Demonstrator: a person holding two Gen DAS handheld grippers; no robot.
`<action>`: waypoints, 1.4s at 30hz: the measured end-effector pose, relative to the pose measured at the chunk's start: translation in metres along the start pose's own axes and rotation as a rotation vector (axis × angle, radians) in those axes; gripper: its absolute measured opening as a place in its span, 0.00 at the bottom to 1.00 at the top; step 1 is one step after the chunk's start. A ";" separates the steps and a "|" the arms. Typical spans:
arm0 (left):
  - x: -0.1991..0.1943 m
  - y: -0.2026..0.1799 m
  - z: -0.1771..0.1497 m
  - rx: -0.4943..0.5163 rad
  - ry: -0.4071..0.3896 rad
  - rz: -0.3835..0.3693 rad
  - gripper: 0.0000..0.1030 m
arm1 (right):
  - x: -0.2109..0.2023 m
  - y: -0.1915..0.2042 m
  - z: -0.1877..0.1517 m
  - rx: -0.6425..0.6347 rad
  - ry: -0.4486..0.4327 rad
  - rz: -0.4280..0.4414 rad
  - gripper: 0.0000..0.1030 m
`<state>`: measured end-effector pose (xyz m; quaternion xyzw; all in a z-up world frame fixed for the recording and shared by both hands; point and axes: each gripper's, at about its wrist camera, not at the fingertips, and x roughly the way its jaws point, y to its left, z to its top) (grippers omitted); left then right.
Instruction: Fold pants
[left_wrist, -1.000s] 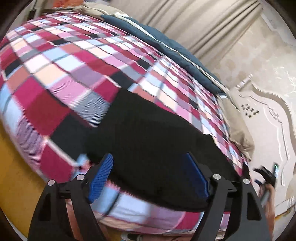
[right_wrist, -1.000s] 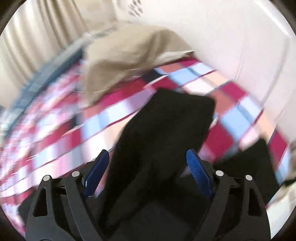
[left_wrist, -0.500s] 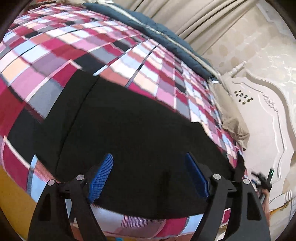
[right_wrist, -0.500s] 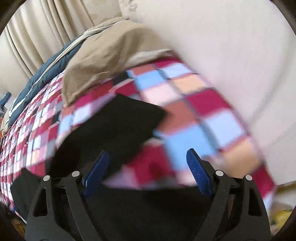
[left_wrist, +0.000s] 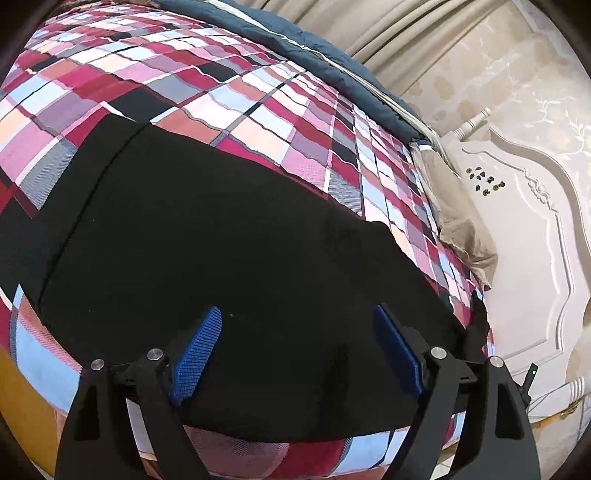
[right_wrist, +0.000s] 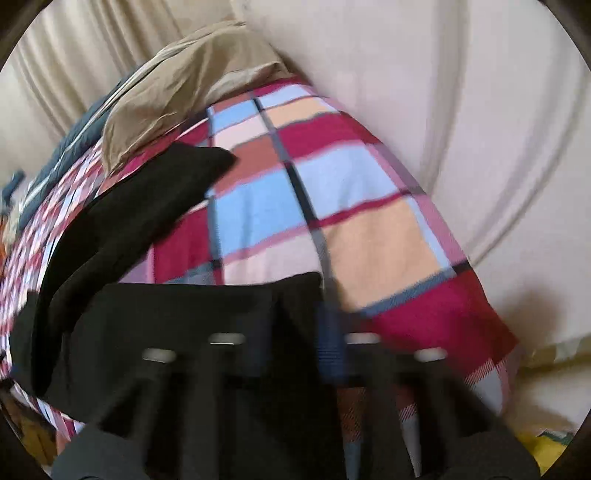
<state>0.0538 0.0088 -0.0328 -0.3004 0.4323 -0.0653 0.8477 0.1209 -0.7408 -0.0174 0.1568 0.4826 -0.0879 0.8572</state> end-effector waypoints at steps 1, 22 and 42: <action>0.000 0.000 0.000 -0.007 -0.001 -0.002 0.80 | -0.007 0.002 0.006 -0.006 -0.028 -0.016 0.12; -0.013 -0.009 -0.003 0.026 -0.059 -0.010 0.80 | -0.006 0.118 0.086 0.079 -0.116 -0.163 0.75; 0.012 -0.070 -0.055 -0.052 0.208 -0.368 0.81 | 0.128 0.208 0.125 0.087 0.270 -0.413 0.59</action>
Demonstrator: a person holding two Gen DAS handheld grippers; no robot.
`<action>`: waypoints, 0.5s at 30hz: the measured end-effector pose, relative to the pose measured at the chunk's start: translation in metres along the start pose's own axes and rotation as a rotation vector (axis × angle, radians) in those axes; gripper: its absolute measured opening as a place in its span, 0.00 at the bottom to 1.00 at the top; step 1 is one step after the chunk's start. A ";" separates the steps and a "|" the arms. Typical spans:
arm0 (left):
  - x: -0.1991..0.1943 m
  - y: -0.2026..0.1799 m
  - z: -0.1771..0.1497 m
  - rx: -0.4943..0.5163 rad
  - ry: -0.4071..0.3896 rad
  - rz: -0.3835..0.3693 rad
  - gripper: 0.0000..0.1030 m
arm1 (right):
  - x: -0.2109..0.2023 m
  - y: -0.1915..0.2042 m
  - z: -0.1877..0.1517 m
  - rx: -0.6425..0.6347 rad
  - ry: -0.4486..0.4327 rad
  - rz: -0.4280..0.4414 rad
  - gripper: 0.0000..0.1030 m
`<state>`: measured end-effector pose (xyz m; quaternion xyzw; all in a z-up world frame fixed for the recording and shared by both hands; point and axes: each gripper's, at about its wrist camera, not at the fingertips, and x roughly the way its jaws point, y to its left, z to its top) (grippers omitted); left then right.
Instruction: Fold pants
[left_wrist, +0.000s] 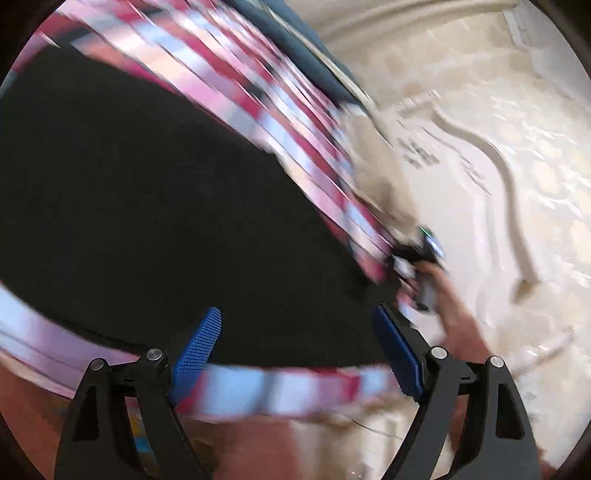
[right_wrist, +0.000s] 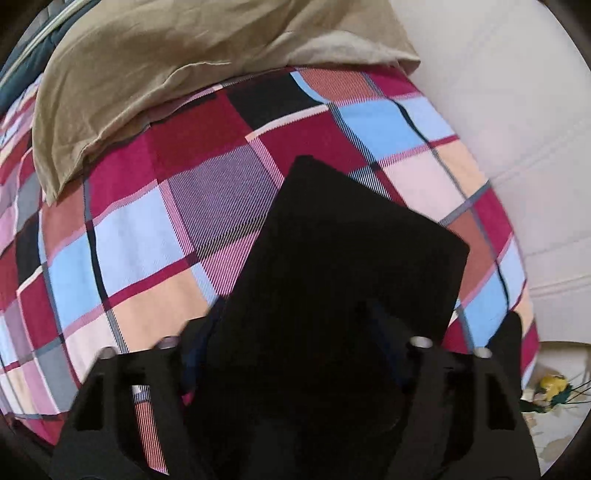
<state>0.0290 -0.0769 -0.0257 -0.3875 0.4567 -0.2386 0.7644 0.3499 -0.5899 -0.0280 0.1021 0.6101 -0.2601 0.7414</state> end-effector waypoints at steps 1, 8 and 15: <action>0.015 -0.009 -0.006 -0.005 0.037 -0.033 0.81 | -0.001 -0.004 -0.001 0.007 -0.001 0.013 0.49; 0.114 -0.051 -0.049 -0.030 0.181 -0.101 0.81 | -0.014 -0.037 -0.007 0.031 -0.019 0.134 0.17; 0.143 -0.035 -0.052 -0.209 0.104 -0.136 0.81 | -0.023 -0.079 -0.020 0.063 -0.064 0.278 0.11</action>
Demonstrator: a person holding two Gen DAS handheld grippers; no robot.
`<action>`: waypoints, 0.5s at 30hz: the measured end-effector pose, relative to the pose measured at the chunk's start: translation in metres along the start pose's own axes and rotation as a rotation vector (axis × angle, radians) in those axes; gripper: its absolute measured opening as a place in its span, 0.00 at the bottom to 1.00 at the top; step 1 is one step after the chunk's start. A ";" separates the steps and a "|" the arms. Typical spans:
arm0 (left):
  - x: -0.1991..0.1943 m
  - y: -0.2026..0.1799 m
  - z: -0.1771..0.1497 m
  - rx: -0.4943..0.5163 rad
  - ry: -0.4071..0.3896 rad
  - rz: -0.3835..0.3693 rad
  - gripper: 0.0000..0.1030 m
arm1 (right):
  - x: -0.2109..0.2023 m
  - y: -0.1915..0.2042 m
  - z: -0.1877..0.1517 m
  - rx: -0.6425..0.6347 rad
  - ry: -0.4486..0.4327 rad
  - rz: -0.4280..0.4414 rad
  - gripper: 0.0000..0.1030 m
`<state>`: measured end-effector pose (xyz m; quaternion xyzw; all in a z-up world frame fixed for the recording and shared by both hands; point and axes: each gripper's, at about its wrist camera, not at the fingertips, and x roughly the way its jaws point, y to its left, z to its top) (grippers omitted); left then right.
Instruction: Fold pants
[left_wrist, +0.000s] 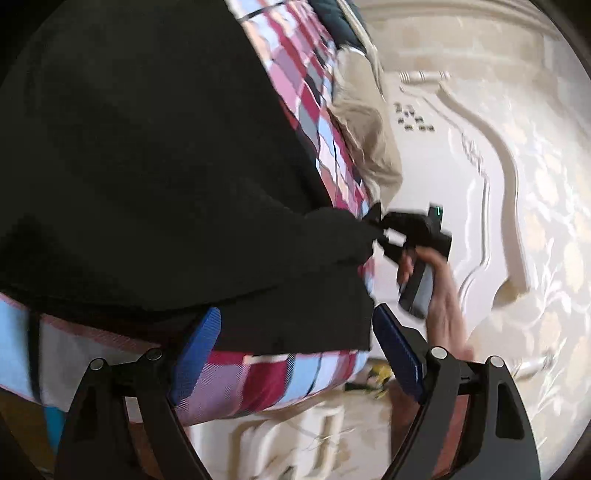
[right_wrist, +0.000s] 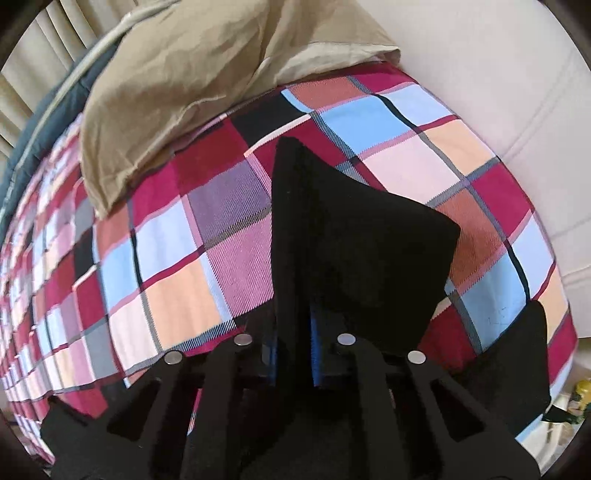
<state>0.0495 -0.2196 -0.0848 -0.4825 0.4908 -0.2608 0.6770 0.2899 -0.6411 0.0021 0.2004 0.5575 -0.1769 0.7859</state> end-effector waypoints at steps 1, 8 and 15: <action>0.002 0.001 0.000 -0.008 -0.015 -0.020 0.81 | -0.005 -0.009 -0.002 0.010 -0.013 0.025 0.11; 0.006 -0.006 0.010 -0.004 -0.137 0.070 0.81 | -0.058 -0.039 -0.026 0.046 -0.124 0.158 0.09; 0.005 -0.012 0.005 -0.036 -0.166 0.145 0.80 | -0.093 -0.090 -0.072 0.144 -0.243 0.295 0.09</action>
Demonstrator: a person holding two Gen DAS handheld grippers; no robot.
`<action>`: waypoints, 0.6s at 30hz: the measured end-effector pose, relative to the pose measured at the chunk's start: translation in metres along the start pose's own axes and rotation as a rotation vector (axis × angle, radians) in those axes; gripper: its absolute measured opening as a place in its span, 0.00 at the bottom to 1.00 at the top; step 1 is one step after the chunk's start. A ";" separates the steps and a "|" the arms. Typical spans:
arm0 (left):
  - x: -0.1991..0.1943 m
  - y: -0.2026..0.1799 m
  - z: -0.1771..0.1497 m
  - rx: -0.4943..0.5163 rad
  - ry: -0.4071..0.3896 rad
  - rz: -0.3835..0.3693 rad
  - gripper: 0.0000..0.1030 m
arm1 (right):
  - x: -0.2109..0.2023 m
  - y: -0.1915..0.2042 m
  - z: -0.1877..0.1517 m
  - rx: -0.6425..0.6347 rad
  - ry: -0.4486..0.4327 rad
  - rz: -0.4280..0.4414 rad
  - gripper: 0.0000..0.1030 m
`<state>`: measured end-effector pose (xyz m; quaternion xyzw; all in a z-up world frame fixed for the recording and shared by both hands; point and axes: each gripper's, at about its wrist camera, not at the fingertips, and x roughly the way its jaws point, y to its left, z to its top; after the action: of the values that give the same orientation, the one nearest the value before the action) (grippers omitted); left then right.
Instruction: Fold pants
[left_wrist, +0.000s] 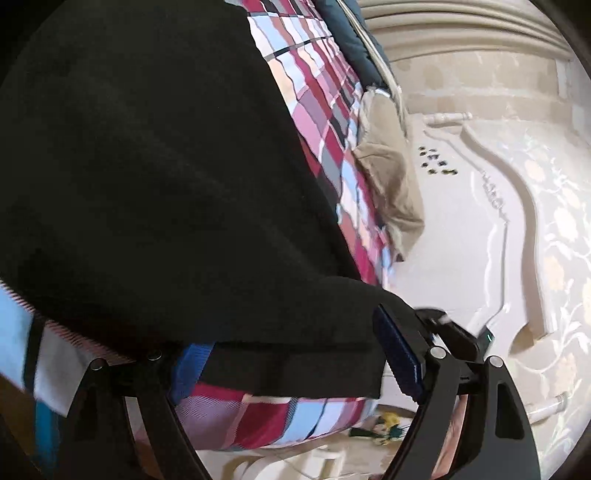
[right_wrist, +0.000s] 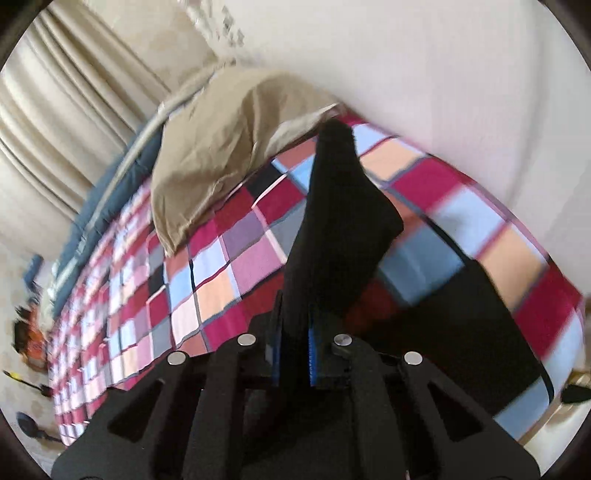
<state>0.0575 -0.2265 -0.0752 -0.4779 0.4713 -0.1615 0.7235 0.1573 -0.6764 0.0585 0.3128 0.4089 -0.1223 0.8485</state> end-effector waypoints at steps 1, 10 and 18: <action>0.000 -0.001 -0.001 0.015 0.004 0.025 0.77 | -0.007 -0.015 -0.008 0.033 -0.015 0.019 0.09; 0.002 0.005 -0.002 0.133 0.040 0.207 0.26 | 0.004 -0.108 -0.091 0.283 -0.055 0.101 0.06; -0.008 0.000 -0.017 0.201 0.043 0.228 0.14 | -0.008 -0.120 -0.103 0.349 -0.136 0.188 0.06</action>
<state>0.0392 -0.2302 -0.0726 -0.3429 0.5194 -0.1351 0.7710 0.0328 -0.7047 -0.0356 0.4828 0.2925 -0.1322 0.8148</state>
